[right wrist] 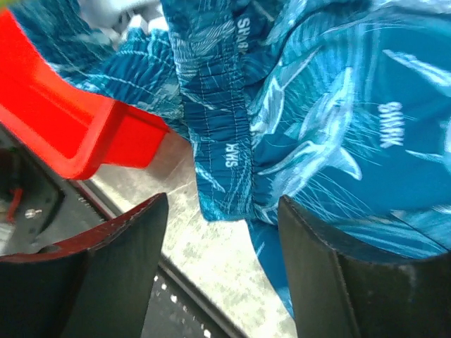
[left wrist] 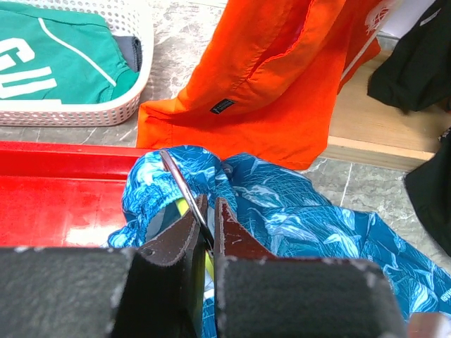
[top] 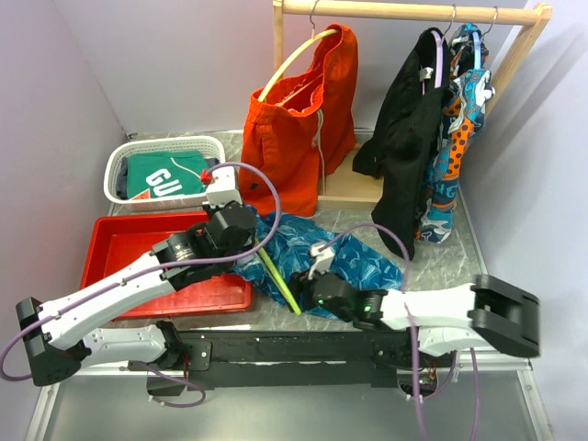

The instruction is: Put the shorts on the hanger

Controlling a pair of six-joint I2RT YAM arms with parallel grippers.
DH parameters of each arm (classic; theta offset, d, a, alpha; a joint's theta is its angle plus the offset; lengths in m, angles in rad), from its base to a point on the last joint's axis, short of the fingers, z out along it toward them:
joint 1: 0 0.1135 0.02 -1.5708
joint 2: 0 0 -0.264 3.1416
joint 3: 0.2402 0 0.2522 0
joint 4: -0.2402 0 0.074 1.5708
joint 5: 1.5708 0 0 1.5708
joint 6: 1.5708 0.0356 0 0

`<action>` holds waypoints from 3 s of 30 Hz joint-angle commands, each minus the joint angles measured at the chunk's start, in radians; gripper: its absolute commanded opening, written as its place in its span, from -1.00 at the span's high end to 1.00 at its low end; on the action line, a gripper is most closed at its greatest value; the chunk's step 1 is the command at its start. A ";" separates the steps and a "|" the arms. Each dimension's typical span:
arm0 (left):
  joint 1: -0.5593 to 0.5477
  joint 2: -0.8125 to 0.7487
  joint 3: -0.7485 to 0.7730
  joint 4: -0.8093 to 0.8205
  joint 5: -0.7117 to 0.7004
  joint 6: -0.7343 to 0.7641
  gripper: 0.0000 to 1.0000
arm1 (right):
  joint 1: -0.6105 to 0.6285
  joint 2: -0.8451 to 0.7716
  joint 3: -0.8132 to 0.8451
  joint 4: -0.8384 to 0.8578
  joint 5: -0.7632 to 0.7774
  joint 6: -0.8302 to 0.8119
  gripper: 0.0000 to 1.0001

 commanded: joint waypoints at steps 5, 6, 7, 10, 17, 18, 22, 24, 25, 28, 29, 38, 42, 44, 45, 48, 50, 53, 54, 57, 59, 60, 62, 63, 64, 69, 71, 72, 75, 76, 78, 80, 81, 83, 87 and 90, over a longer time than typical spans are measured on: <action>0.023 -0.037 0.037 0.024 0.023 -0.024 0.98 | 0.096 0.227 0.166 0.036 0.211 -0.037 -0.52; 0.024 -0.036 0.037 0.024 0.024 -0.023 0.98 | 0.099 0.259 0.177 0.027 0.222 -0.037 -0.54; 0.027 -0.037 0.037 0.025 0.027 -0.020 0.97 | 0.102 0.273 0.197 0.018 0.232 -0.039 -0.55; 0.030 -0.039 0.037 0.025 0.031 -0.020 0.98 | 0.109 0.331 0.248 -0.048 0.276 -0.027 -0.58; 0.038 -0.034 0.035 0.027 0.031 -0.026 0.98 | 0.109 0.397 0.301 -0.179 0.336 -0.007 -0.41; 0.038 -0.036 0.034 0.029 0.032 -0.026 0.98 | 0.109 0.397 0.297 -0.182 0.344 -0.005 -0.33; 0.041 -0.030 0.037 0.027 0.032 -0.030 0.98 | 0.109 0.393 0.297 -0.217 0.368 0.004 -0.06; 0.041 -0.027 0.034 0.027 0.031 -0.034 0.98 | 0.109 0.374 0.291 -0.240 0.377 0.012 0.08; 0.041 -0.028 0.034 0.025 0.028 -0.035 0.98 | 0.107 0.362 0.285 -0.245 0.388 0.015 0.16; 0.043 -0.027 0.021 0.022 0.012 -0.046 0.98 | 0.102 0.269 0.251 -0.271 0.406 0.042 0.76; 0.043 -0.025 0.020 0.022 0.009 -0.050 0.98 | 0.095 0.203 0.240 -0.282 0.402 0.044 0.99; 0.044 -0.033 0.000 0.038 -0.078 -0.124 0.98 | 0.046 -0.217 0.176 -0.377 0.295 -0.022 1.00; 0.044 -0.042 -0.006 0.032 -0.161 -0.184 0.98 | 0.001 -0.334 0.202 -0.443 0.140 -0.050 1.00; 0.044 -0.047 -0.012 0.038 -0.189 -0.198 0.98 | -0.014 -0.382 0.222 -0.501 0.091 -0.054 1.00; 0.043 -0.048 -0.017 0.030 -0.225 -0.228 0.98 | -0.026 -0.396 0.247 -0.521 0.068 -0.056 1.00; 0.041 -0.039 -0.026 0.025 -0.271 -0.280 0.98 | -0.068 -0.454 0.286 -0.581 -0.033 -0.054 1.00; 0.031 -0.031 -0.026 -0.004 -0.331 -0.334 0.98 | -0.109 -0.480 0.320 -0.628 -0.116 -0.050 1.00; 0.023 0.004 0.003 -0.106 -0.396 -0.461 0.98 | -0.149 -0.506 0.367 -0.686 -0.193 -0.044 1.00; 0.017 0.030 0.026 -0.137 -0.414 -0.498 0.98 | -0.157 -0.511 0.380 -0.699 -0.210 -0.042 1.00; 0.001 0.096 0.104 -0.331 -0.468 -0.702 0.98 | -0.174 -0.520 0.426 -0.728 -0.299 -0.040 1.00; -0.019 0.136 0.145 -0.471 -0.500 -0.842 0.98 | -0.175 -0.512 0.458 -0.742 -0.324 -0.036 1.00; -0.023 0.185 0.194 -0.528 -0.505 -0.898 0.98 | -0.175 -0.511 0.467 -0.742 -0.390 -0.036 1.00; -0.023 0.245 0.256 -0.699 -0.509 -1.165 0.98 | -0.175 -0.512 0.487 -0.745 -0.428 -0.024 1.00; -0.022 0.309 0.318 -0.852 -0.517 -1.251 0.98 | -0.175 -0.515 0.493 -0.748 -0.452 -0.019 1.00; -0.022 0.329 0.339 -0.855 -0.516 -1.226 0.98 | -0.175 -0.520 0.501 -0.760 -0.462 -0.011 1.00; -0.020 0.403 0.368 -0.855 -0.511 -1.276 0.98 | -0.178 -0.543 0.547 -0.811 -0.499 0.019 1.00; -0.020 0.412 0.363 -0.855 -0.516 -1.291 0.98 | -0.178 -0.569 0.565 -0.869 -0.448 0.025 1.00; -0.020 0.411 0.359 -0.855 -0.516 -1.294 0.98 | -0.181 -0.578 0.570 -0.884 -0.434 0.030 1.00; -0.020 0.400 0.339 -0.855 -0.512 -1.305 0.98 | -0.186 -0.610 0.587 -0.923 -0.408 0.042 1.00; -0.020 0.398 0.334 -0.855 -0.509 -1.307 0.98 | -0.187 -0.615 0.591 -0.935 -0.403 0.044 1.00; -0.020 0.395 0.327 -0.855 -0.506 -1.305 0.98 | -0.186 -0.617 0.601 -0.941 -0.406 0.045 1.00; -0.020 0.394 0.324 -0.855 -0.503 -1.301 0.98 | -0.187 -0.621 0.599 -0.928 -0.434 0.053 1.00; -0.020 0.398 0.325 -0.855 -0.502 -1.299 0.98 | -0.186 -0.620 0.602 -0.917 -0.445 0.067 1.00; -0.020 0.403 0.331 -0.855 -0.499 -1.293 0.98 | -0.186 -0.598 0.628 -0.897 -0.463 0.085 1.00; -0.019 0.432 0.348 -0.855 -0.491 -1.291 0.98 | -0.186 -0.543 0.669 -0.823 -0.572 0.171 1.00; -0.017 0.458 0.368 -0.855 -0.485 -1.278 0.98 | -0.187 -0.515 0.685 -0.750 -0.639 0.243 1.00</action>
